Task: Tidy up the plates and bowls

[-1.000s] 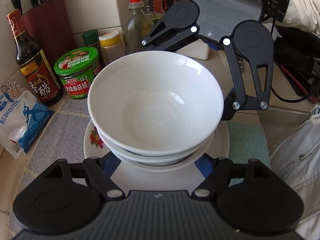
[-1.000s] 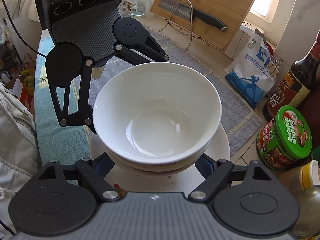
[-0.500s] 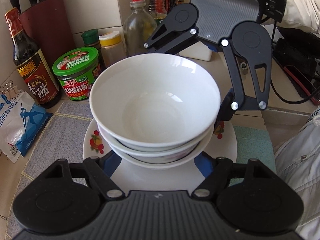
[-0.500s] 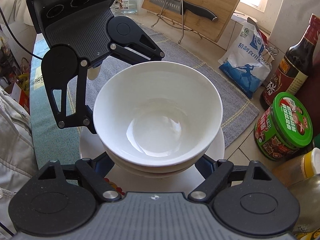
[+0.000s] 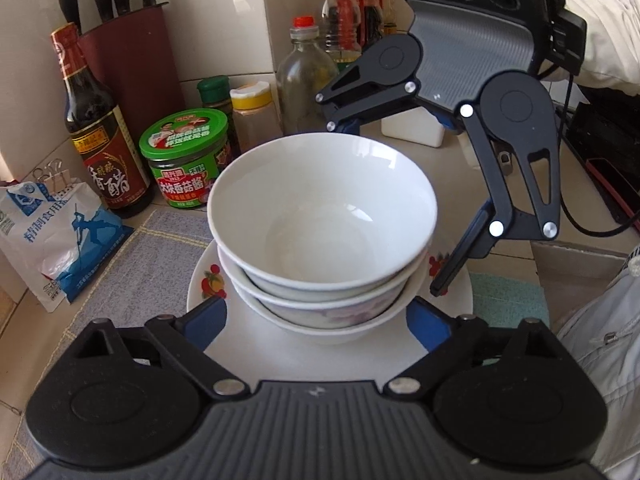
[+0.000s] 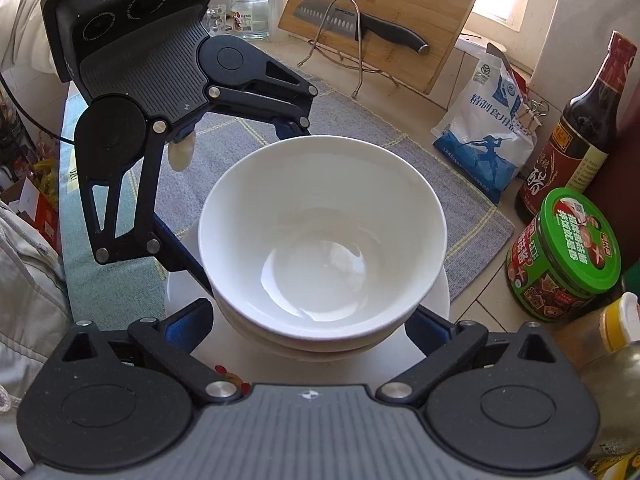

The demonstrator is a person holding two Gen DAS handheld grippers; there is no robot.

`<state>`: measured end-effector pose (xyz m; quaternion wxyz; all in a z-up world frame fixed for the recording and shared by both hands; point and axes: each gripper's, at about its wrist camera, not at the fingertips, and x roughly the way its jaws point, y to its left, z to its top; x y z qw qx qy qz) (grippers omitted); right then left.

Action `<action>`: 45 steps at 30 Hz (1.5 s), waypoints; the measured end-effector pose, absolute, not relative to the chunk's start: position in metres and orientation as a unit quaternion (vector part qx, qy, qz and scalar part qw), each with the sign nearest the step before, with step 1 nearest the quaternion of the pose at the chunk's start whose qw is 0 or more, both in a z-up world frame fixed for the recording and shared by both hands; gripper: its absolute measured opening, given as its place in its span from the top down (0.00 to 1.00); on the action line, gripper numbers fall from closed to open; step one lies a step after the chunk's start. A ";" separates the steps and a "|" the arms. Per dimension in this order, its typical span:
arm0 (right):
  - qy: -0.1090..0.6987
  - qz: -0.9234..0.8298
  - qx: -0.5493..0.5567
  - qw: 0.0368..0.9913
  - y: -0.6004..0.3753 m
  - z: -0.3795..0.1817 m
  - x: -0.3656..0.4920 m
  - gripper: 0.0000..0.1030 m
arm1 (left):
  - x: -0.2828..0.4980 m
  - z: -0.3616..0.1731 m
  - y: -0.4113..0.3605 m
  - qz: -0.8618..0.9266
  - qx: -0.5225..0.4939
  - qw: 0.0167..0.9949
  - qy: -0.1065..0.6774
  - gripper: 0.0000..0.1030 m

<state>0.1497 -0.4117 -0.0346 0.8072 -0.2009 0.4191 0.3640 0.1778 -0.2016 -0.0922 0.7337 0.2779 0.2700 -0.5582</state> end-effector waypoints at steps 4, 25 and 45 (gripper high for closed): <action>0.417 0.339 -0.197 0.820 -0.409 -0.023 0.138 0.00 | 0.166 -0.082 -0.181 -0.537 0.261 0.764 0.244 0.05; 0.385 -0.144 0.020 0.911 -0.316 0.016 0.051 0.00 | 0.118 -0.032 -0.069 -0.361 0.107 0.900 0.221 0.00; 0.335 -0.204 0.076 0.917 -0.274 0.046 0.000 0.00 | 0.105 -0.004 -0.051 -0.286 0.087 0.910 0.287 0.01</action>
